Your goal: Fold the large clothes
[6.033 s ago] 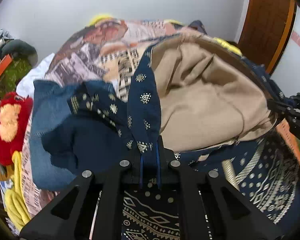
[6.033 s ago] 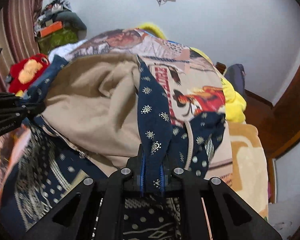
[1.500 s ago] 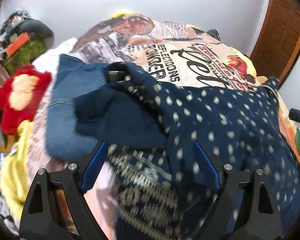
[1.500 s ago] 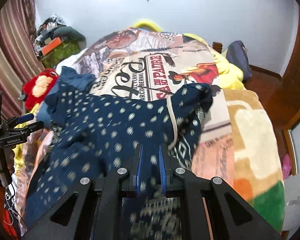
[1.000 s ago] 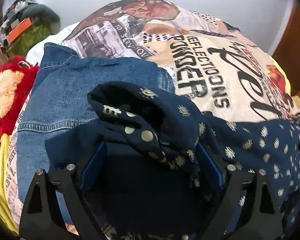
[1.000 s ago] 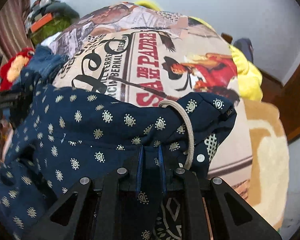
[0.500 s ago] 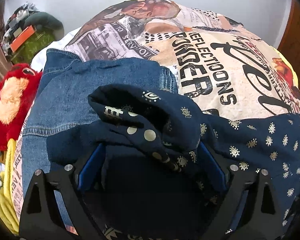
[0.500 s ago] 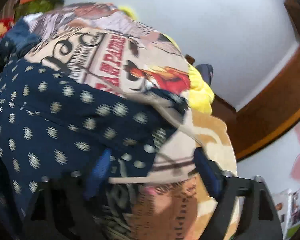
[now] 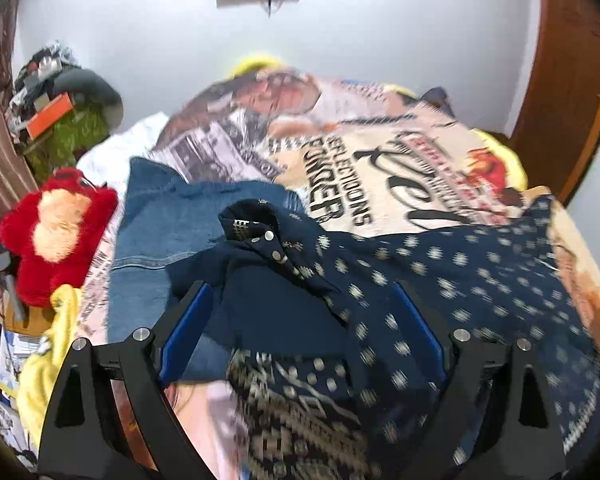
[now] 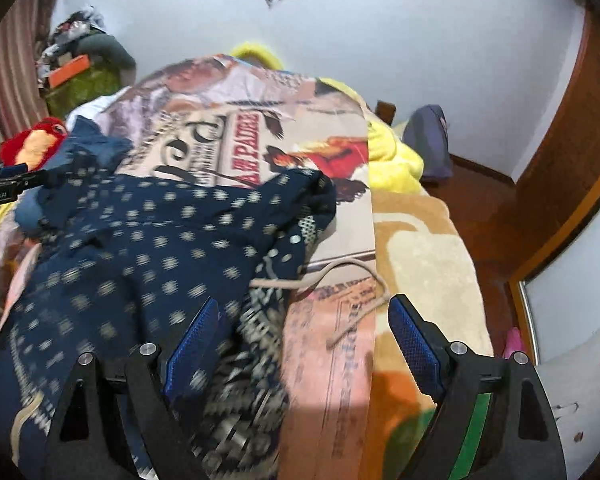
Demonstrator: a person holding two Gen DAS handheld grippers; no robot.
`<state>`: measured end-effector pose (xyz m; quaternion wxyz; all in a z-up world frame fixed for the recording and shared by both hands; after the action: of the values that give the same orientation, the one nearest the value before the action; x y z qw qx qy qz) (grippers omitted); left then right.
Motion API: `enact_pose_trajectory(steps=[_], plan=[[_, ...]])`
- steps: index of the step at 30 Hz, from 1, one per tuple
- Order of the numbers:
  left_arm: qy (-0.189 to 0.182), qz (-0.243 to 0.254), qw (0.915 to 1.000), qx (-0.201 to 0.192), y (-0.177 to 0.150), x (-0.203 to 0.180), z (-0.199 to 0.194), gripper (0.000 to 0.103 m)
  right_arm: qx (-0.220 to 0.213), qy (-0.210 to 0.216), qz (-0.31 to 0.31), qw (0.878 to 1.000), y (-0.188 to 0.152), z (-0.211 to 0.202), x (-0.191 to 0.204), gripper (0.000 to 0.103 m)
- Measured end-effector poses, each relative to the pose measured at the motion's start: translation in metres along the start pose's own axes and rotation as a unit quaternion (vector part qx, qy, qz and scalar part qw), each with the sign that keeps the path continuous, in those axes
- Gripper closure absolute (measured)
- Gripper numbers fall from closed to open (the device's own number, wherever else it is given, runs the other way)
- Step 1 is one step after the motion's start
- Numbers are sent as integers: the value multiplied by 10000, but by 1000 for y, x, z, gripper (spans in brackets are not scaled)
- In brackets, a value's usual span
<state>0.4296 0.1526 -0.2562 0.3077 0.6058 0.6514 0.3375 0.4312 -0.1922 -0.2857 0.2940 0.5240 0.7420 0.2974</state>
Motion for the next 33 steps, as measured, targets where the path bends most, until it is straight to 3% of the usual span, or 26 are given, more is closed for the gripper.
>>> enact_pose_trajectory(steps=[4,9,17,23,27,29,31,33], plan=[[-123,113,9998,-98,-6,-3,-44,12,-58,125,-28,9999,-8,-42,16,17],[-78,252,9996,89,-42,8,-83,12,-60,186,-18,9998,-32,-85,27,17],[-182,-454,9940,978,-140,43,-102,11,328,340,373,9982,-93,-116,40,17],[-310,-914,9813,1665,-215,53,-114,11,753,615,757,9924,-146,-128,57,17],[-627,-1414,9680,1974,-250,44,-121,12,1016,873,889,9870,-166,-128,68,17],[-808,-1708,9609,2026,-257,38,-121,18,1162,1262,1085,9792,-175,-124,78,17],[-1105,-2053,9499,2083,-261,29,-120,34,1195,1377,1306,9745,-178,-120,80,16],[-1304,-2283,9422,2076,-259,23,-120,42,1189,1445,1491,9709,-177,-117,80,17]])
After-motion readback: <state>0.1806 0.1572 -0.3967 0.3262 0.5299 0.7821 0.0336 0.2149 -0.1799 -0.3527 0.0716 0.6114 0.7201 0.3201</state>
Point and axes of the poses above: each gripper's, at about its wrist camera, not at the fingertips, and z roughly the way its jaws point, x to its left, y to its top, the point moved 10 cm from there along z, roughly the way its jaws point, and after that the axes turned 11 degrees about -x, right-handed, at the moved point
